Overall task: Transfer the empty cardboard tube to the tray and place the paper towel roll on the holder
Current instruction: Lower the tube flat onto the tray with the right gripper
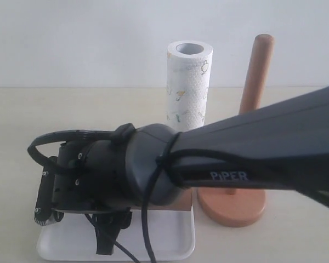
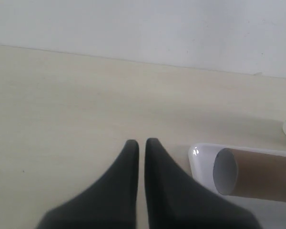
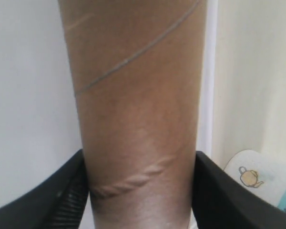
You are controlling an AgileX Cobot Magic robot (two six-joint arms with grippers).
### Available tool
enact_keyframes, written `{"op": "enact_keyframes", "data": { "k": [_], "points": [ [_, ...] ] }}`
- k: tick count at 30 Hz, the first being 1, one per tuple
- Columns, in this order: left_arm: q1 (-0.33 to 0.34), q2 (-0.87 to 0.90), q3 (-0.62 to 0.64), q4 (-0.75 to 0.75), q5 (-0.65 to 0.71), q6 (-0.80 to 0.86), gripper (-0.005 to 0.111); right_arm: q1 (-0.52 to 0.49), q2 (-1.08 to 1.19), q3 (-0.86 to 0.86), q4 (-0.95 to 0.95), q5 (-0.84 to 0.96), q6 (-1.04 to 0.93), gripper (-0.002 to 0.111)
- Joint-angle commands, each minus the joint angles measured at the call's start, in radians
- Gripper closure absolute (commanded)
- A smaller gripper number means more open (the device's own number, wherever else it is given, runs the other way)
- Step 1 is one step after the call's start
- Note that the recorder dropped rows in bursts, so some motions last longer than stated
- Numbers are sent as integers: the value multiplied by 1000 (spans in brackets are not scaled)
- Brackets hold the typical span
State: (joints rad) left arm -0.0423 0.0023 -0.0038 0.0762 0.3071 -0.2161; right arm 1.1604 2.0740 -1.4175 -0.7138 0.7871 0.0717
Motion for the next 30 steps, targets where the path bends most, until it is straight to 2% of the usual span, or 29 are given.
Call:
{"op": "enact_keyframes", "data": {
  "k": [1, 13, 15, 21, 30],
  "points": [
    [3, -2, 4, 3, -1, 1, 103, -4, 8, -6, 13, -31, 6, 109],
    [3, -2, 4, 3, -1, 1, 103, -4, 41, -6, 16, -9, -2, 108],
    [3, -2, 4, 3, -1, 1, 103, -4, 41, -6, 16, -7, -2, 104],
    [3, -2, 4, 3, -1, 1, 103, -4, 41, -6, 16, -12, -2, 70],
    [3, -2, 4, 3, -1, 1, 103, -4, 41, -6, 24, -15, -12, 66]
  ]
}}
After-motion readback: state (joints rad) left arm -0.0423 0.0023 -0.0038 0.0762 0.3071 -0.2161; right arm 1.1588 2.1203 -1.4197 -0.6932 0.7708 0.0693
